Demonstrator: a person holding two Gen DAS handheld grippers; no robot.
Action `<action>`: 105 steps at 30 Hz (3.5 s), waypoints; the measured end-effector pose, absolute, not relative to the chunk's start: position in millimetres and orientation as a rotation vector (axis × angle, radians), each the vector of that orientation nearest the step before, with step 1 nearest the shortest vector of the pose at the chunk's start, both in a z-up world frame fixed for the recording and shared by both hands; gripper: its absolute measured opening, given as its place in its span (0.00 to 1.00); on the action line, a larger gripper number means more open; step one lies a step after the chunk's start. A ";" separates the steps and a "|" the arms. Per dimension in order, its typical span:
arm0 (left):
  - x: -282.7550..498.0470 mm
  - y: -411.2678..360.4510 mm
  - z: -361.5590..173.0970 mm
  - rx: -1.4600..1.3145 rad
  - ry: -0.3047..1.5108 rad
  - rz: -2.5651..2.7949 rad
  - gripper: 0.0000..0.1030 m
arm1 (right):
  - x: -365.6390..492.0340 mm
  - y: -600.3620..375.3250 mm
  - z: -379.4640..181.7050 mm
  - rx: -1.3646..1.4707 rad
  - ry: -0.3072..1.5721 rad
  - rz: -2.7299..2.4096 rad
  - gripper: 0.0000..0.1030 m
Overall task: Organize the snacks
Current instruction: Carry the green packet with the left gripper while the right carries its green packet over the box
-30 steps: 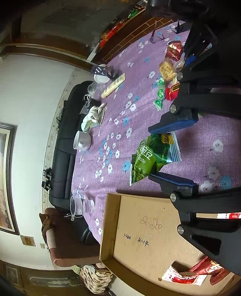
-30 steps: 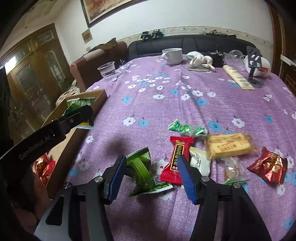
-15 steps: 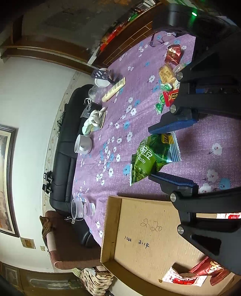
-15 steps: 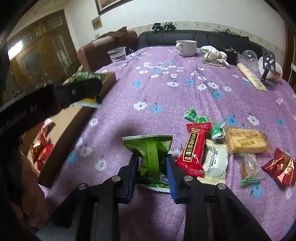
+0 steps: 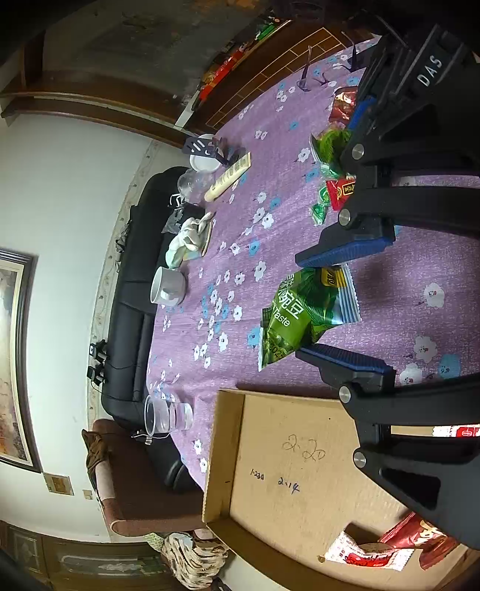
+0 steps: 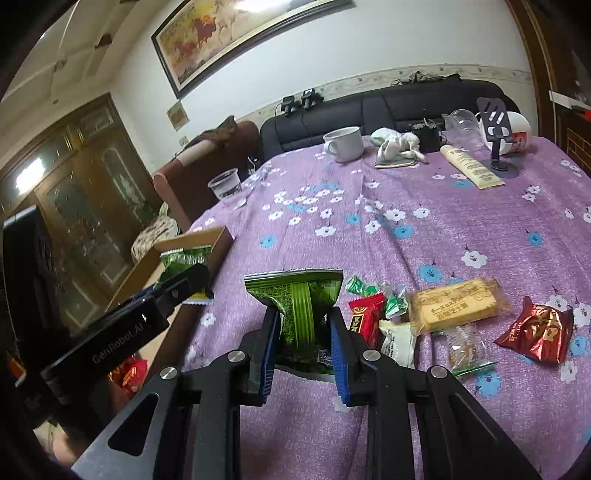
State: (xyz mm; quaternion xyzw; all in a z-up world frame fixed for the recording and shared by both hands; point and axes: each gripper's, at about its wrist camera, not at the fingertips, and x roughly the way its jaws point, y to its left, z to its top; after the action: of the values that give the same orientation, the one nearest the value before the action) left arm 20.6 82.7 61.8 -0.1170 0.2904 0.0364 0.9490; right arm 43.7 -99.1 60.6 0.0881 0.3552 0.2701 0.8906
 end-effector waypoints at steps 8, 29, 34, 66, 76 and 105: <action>19.3 81.2 62.2 -0.234 0.585 0.075 0.39 | 43.8 -101.0 63.0 0.185 0.725 0.551 0.26; -12.7 86.5 83.6 -0.230 0.554 0.079 0.40 | 29.6 -99.0 76.1 0.176 0.667 0.587 0.26; -19.1 90.7 85.9 -0.231 0.548 0.090 0.40 | 29.2 -97.7 75.9 0.174 0.670 0.591 0.26; -57.8 163.0 73.4 -0.304 0.542 0.218 0.40 | 16.2 -81.8 77.4 0.131 0.647 0.669 0.25; -74.2 203.5 53.3 -0.325 0.534 0.287 0.40 | 13.2 -74.3 75.6 0.127 0.661 0.689 0.25; -58.8 233.2 35.1 -0.380 0.618 0.386 0.40 | -7.1 74.8 74.7 0.078 0.751 0.829 0.25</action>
State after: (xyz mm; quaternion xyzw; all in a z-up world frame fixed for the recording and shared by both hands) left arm -58.8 233.2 35.1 -0.1849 0.3003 0.1876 0.9168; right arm -7.1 74.8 74.7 0.0369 0.3560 0.3933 0.8468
